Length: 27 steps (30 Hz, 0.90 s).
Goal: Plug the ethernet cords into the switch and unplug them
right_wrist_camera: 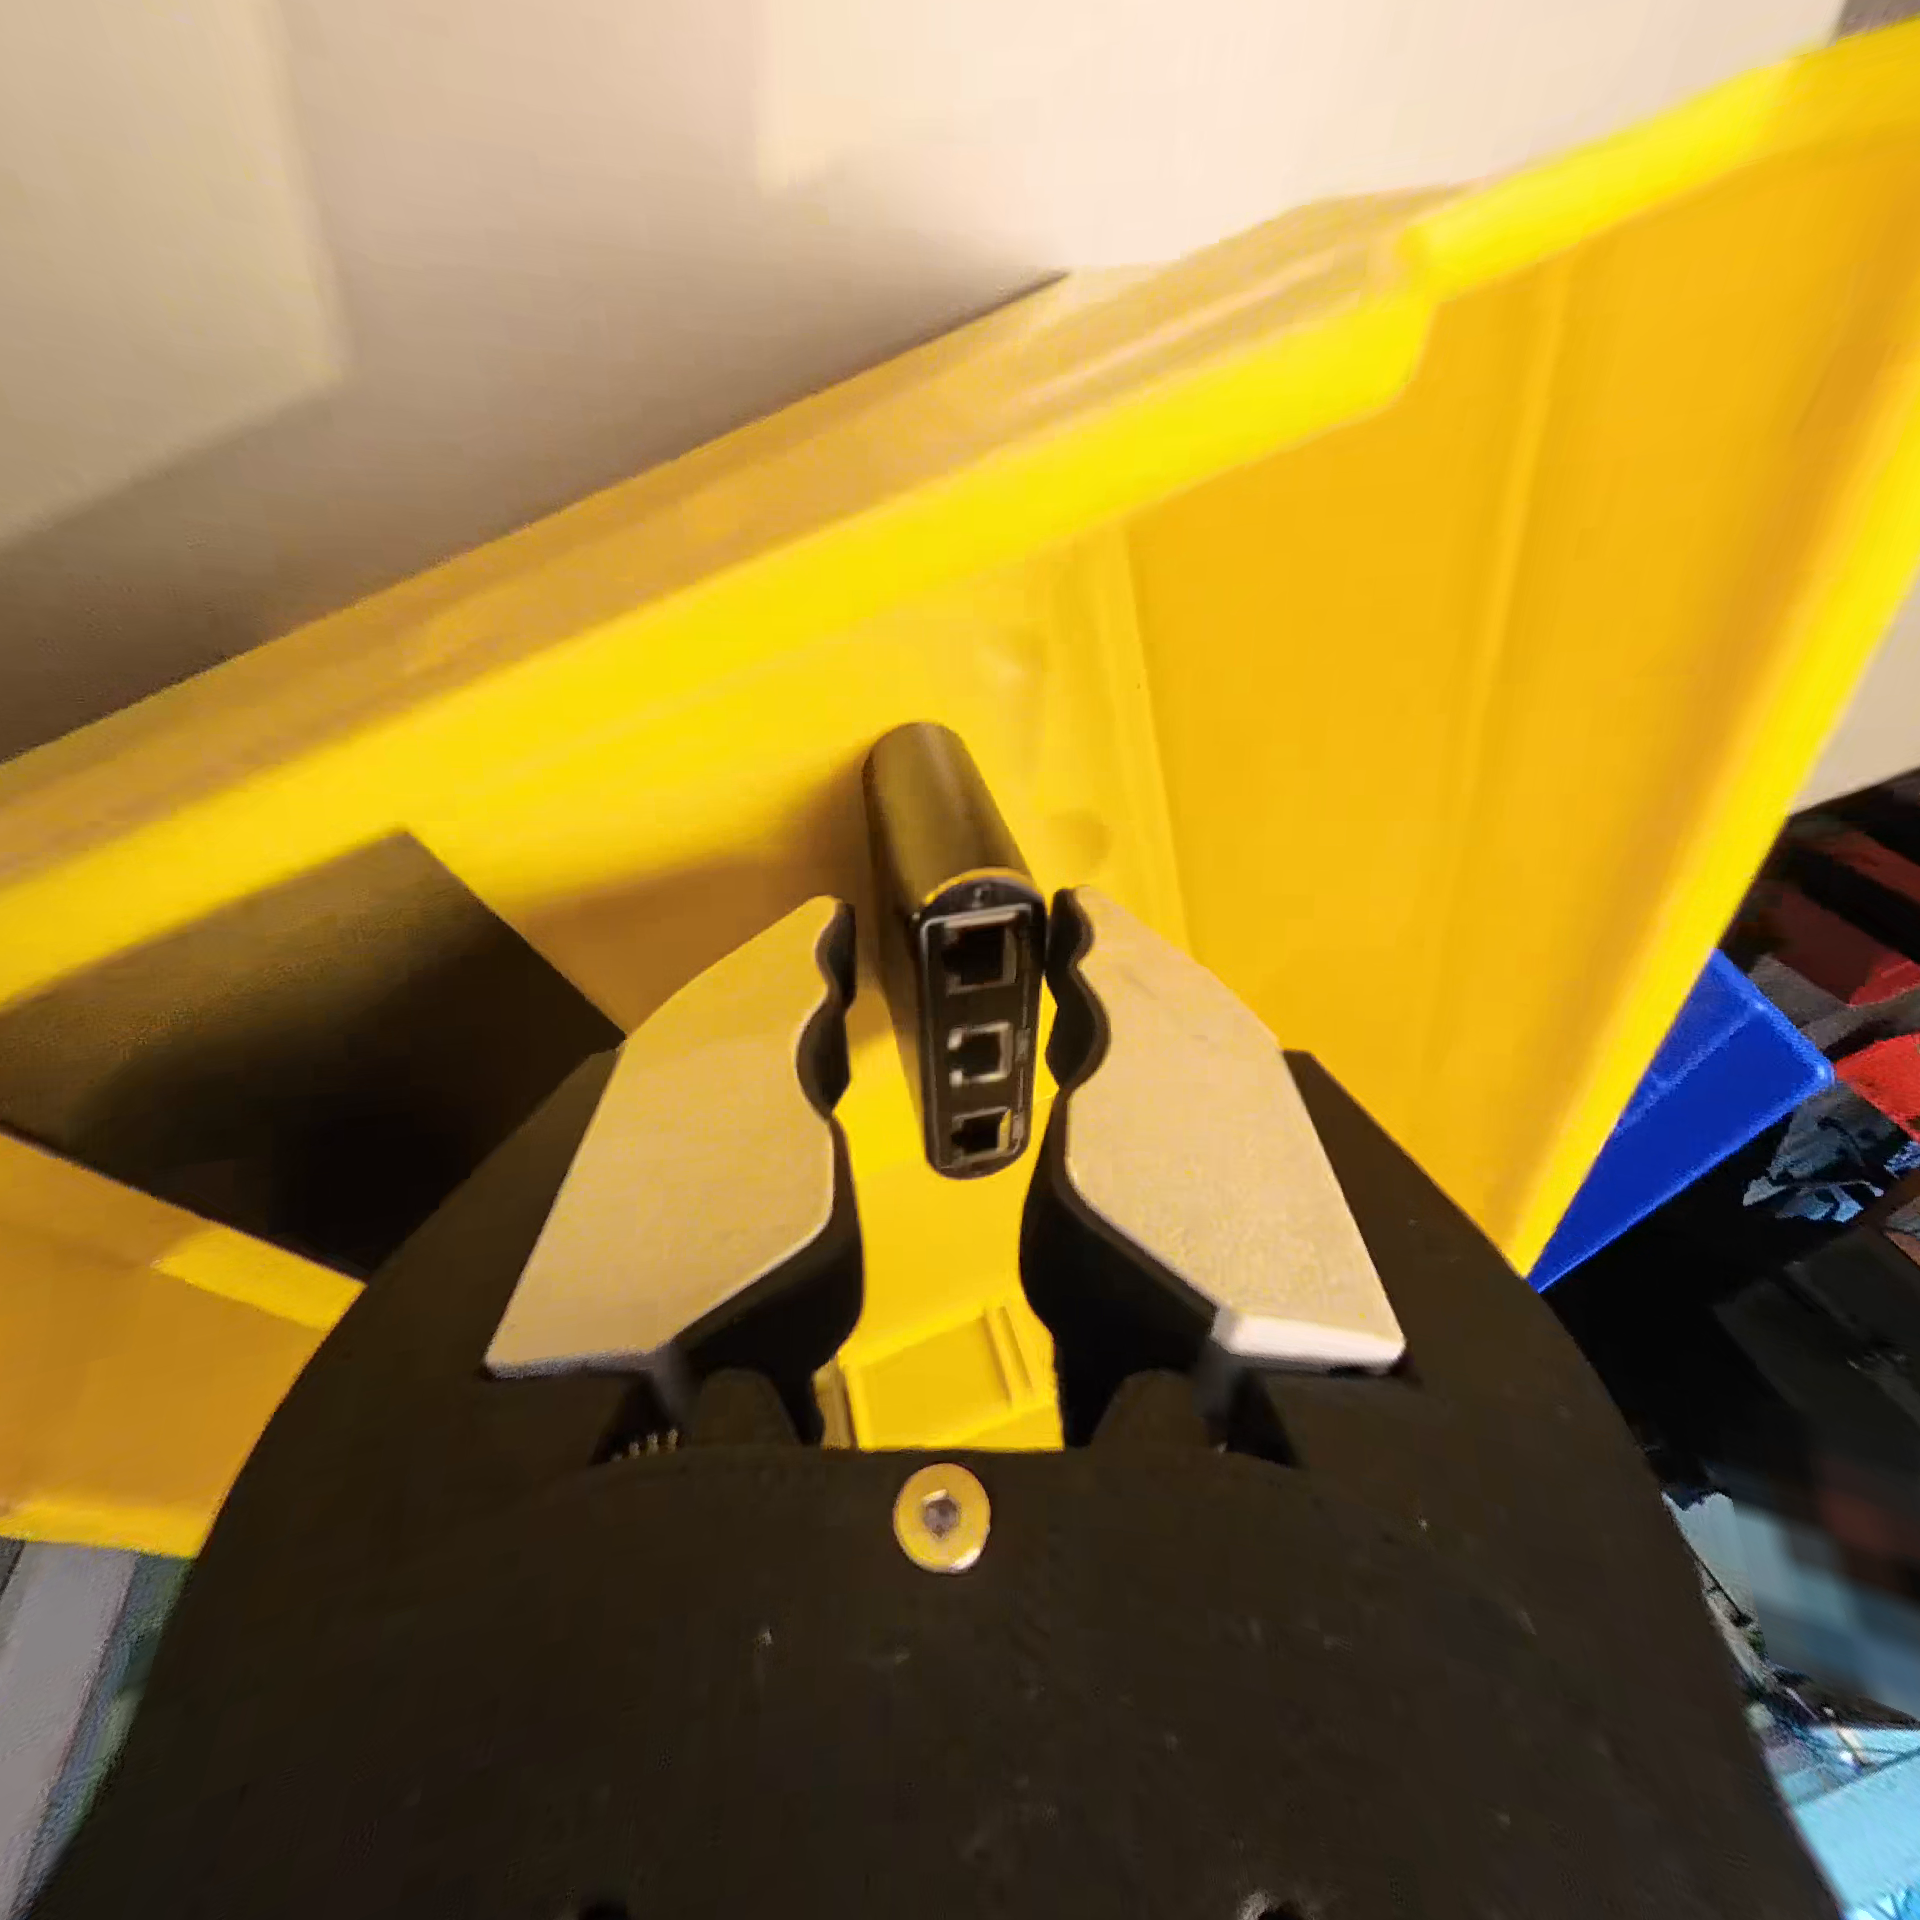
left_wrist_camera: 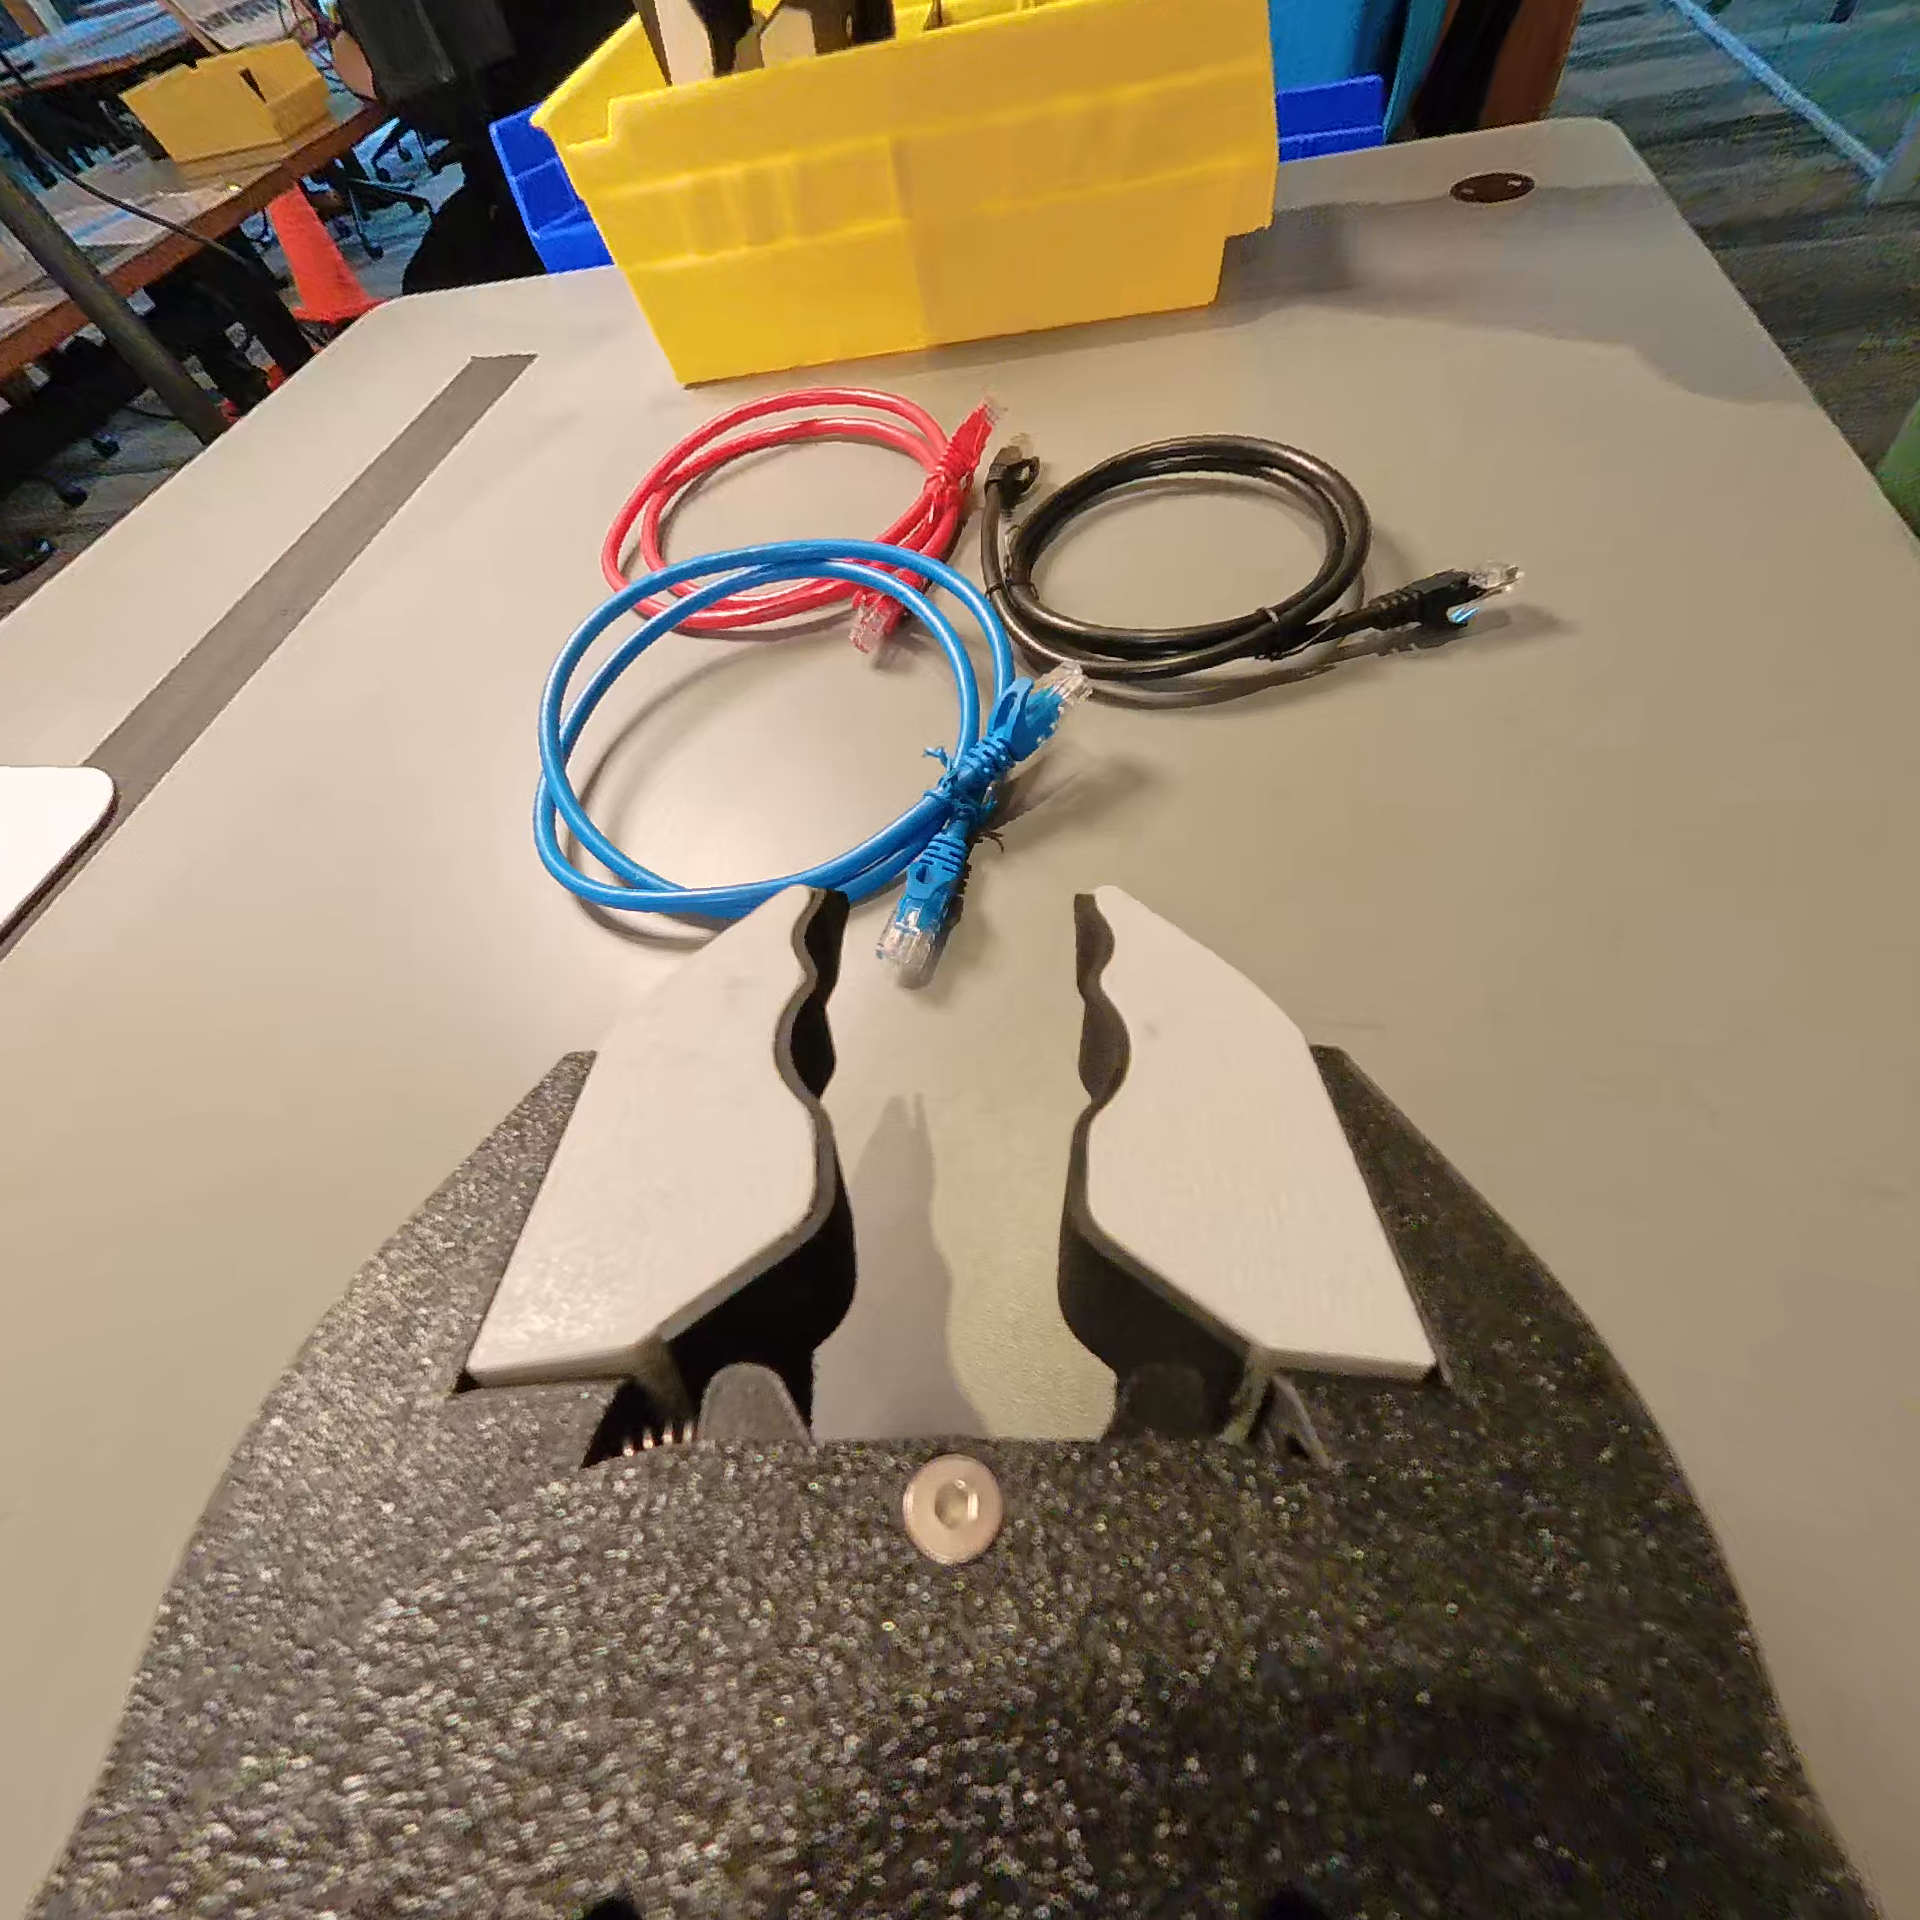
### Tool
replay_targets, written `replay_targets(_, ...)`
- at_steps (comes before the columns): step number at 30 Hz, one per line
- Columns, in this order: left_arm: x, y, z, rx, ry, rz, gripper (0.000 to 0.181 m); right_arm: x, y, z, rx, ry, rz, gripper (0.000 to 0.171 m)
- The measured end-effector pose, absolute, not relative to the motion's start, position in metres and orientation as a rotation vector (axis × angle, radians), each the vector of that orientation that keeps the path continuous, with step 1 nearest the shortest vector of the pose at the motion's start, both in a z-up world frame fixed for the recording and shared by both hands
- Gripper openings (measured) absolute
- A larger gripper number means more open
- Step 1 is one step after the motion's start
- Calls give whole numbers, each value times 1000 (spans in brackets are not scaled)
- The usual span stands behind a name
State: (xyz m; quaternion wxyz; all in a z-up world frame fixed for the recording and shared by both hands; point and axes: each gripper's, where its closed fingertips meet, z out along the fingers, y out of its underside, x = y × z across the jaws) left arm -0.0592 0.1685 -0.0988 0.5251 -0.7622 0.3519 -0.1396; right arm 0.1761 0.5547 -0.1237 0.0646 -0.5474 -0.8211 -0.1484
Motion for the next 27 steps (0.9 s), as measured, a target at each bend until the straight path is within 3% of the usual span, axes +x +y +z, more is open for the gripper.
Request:
replay_targets(8, -61, 170, -98, -1823, 825, -322, 49, 182, 558, -56, -1478, -2198, -555, 40)
replay_targets(13, -63, 171, -98, -1829, 810, -317, 50, 145, 488, -24, -1206, -2172, -404, 36)
replay_targets(22, -63, 172, -102, -1852, 815, -276, 49, 66, 355, -56, -973, -2330, -47, 37)
replay_targets(27, -62, 172, -105, -1862, 829, -252, 49, 28, 295, -95, -816, -2449, 185, 46)
